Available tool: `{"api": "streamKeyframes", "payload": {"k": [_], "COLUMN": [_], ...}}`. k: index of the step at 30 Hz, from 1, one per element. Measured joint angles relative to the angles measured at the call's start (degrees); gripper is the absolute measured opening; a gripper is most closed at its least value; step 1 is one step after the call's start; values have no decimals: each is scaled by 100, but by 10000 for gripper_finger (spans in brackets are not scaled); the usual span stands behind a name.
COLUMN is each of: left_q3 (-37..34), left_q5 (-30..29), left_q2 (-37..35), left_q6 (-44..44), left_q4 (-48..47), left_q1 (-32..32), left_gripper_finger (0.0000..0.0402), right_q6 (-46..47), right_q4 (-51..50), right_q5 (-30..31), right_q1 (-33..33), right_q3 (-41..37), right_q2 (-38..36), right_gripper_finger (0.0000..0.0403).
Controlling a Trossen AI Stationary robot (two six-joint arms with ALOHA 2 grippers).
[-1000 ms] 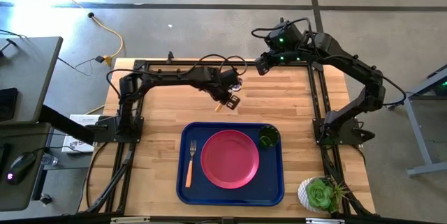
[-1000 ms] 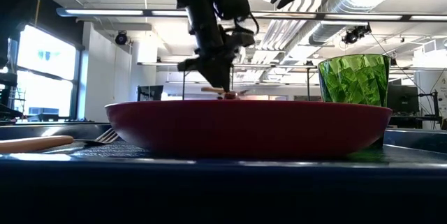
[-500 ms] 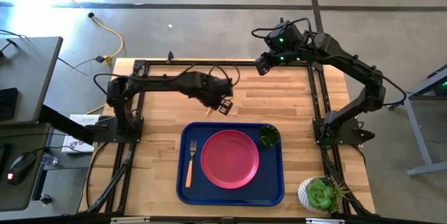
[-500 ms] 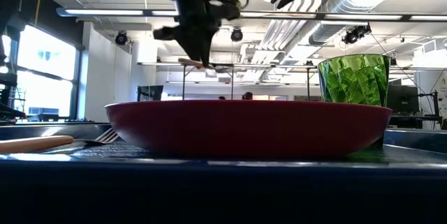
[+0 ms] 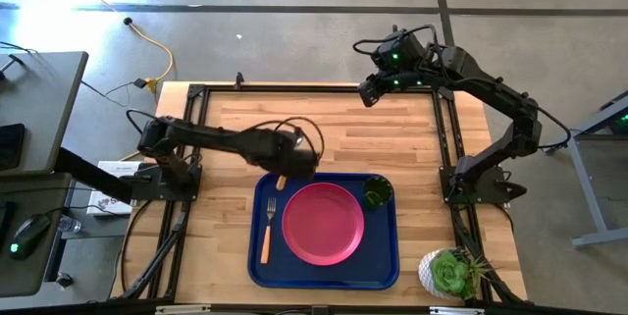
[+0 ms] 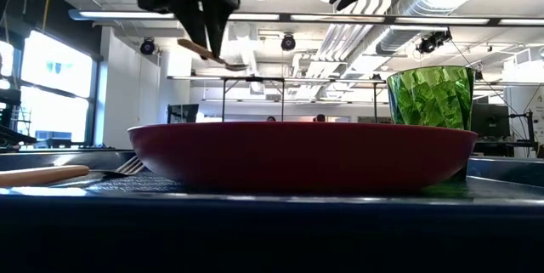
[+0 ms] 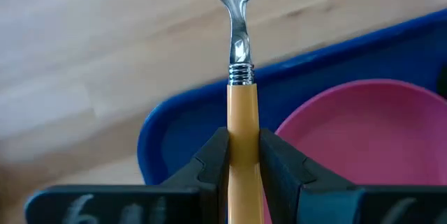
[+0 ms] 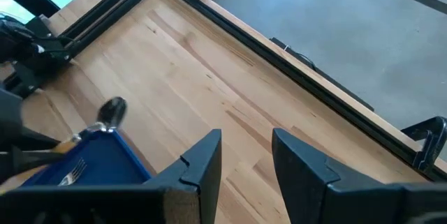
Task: Pick and place plate/cup/fork/spoon on tray
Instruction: Put the yellow spoon on the blue serving tray between the yellow fork and pink plate
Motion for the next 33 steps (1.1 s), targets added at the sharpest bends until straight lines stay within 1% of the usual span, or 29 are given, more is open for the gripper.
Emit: {"api": "streamKeyframes", "payload": {"k": [7,13,16,20,27,33], "left_q3": [2,1,-134,-408,-843,-1351], "left_q5": [-101,-146,-217,-98,-102,-87], "left_q2": [-27,-26,-26,-26,-26,-20], "left_q6": [-1029,-1714,-2123,-2661,-3446,-3739], "left_q4": [-254,-431,-417,-408,-74,766], "left_q1": [-622,-1090,-1330,-1686,-2191,-2434], "left_gripper_finger": [53,53,53,53,53,53], "right_q6": [-24,39,138,269,492,494], "right_q4": [-2,-29,-113,-217,-287,-394], "right_q5": [-188,-271,-276,-459,-848,-884], "right_q1": [1,1,1,1,9,119], "right_q3": [0,0,0,0,0,0], "right_q2": [0,0,0,0,0,0], "right_gripper_finger": [118,118,118,118,118,118]}}
